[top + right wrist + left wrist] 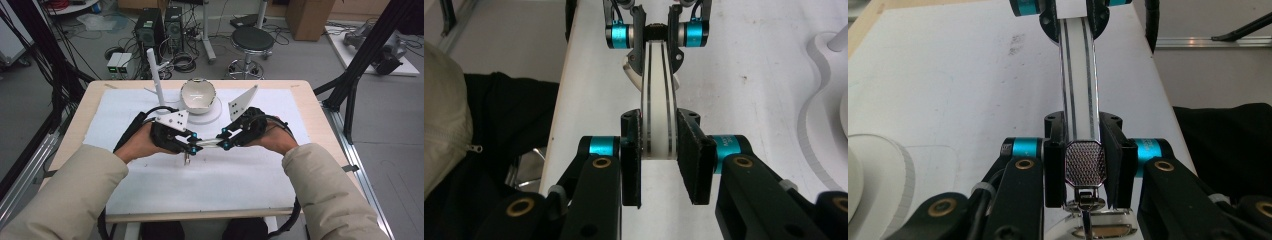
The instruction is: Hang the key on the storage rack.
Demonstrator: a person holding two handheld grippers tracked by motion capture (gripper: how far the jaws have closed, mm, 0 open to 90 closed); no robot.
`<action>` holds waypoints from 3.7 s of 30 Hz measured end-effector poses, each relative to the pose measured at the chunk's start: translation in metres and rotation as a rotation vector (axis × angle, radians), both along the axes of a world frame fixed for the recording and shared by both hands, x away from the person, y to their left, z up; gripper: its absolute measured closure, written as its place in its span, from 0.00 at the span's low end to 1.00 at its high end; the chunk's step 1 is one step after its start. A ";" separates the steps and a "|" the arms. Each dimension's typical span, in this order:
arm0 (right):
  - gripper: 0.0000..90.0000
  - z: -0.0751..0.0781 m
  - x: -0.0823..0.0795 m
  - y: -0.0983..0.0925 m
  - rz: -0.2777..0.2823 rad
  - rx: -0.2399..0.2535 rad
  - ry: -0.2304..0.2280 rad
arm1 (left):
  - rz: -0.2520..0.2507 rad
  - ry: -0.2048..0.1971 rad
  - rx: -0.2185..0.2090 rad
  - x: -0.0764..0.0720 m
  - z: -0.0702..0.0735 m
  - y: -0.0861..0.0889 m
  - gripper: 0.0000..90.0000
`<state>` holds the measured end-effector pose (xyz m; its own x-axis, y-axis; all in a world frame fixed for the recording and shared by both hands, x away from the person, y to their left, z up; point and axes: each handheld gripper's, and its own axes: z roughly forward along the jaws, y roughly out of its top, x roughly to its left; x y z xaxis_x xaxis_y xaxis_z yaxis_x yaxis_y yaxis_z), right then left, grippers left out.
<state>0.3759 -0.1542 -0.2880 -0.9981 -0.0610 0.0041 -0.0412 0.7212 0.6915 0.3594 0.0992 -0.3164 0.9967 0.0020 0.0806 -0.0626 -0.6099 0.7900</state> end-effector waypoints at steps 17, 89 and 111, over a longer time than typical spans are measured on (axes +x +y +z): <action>0.01 -0.012 -0.005 -0.044 -0.287 0.276 -0.055 | 0.172 0.069 -0.136 0.022 0.011 0.044 0.82; 0.01 -0.161 -0.070 -0.145 -0.836 0.670 -0.216 | 0.729 0.364 -0.374 0.121 -0.041 0.184 0.82; 0.01 -0.162 -0.071 -0.146 -0.852 0.685 -0.216 | 0.788 0.334 -0.325 0.131 -0.056 0.174 0.81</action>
<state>0.3053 -0.3002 -0.4500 -0.6901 0.7218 0.0530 0.1176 0.0395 0.9923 0.4905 0.2730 -0.3719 0.6689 0.6633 -0.3356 0.5402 -0.1235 0.8324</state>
